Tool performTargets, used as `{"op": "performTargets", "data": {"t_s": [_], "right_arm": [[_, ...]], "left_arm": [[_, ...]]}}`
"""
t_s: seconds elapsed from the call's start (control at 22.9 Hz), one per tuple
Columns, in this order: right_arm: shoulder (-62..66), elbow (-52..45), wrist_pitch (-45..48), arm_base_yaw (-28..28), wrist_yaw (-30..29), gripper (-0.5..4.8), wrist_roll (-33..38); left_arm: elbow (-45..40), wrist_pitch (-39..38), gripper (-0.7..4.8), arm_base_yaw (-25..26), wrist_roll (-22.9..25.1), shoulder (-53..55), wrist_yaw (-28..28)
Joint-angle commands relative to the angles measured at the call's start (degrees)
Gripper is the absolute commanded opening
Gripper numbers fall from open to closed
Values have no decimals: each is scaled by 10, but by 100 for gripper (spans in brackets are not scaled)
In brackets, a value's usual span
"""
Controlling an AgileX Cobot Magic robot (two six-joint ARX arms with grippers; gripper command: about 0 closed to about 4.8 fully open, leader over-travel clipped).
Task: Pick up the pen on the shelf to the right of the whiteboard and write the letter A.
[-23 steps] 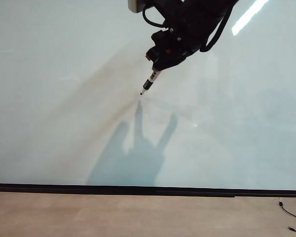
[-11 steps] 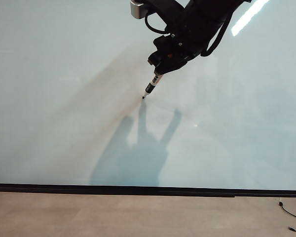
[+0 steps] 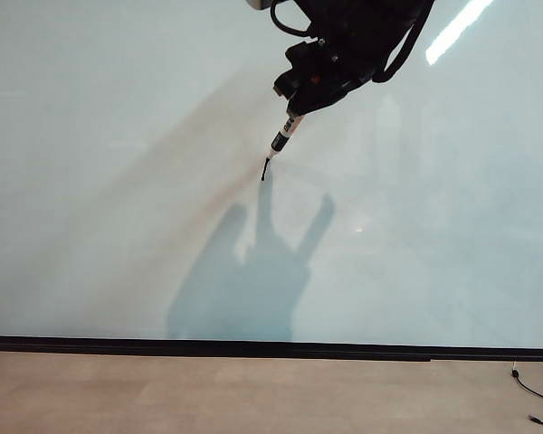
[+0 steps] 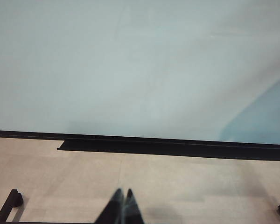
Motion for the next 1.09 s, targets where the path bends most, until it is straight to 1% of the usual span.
{"op": "performTargets", "data": {"t_s": [0.04,0.66,0.96,1.09], "right_arm": [[-14,4,22,-1,20,-6,1],[-73,4,25,-2,54,-6,-8],[-83,4,22,-2,52,-5,-8],[-86,4,-14,0,32,-6,-8]], "left_arm": [[1,5,-5,0,2,0,0],[1,5,-5,0,2,0,0],[1,5,-5,0,2,0,0],[1,5,-5,0,2,0,0]]}}
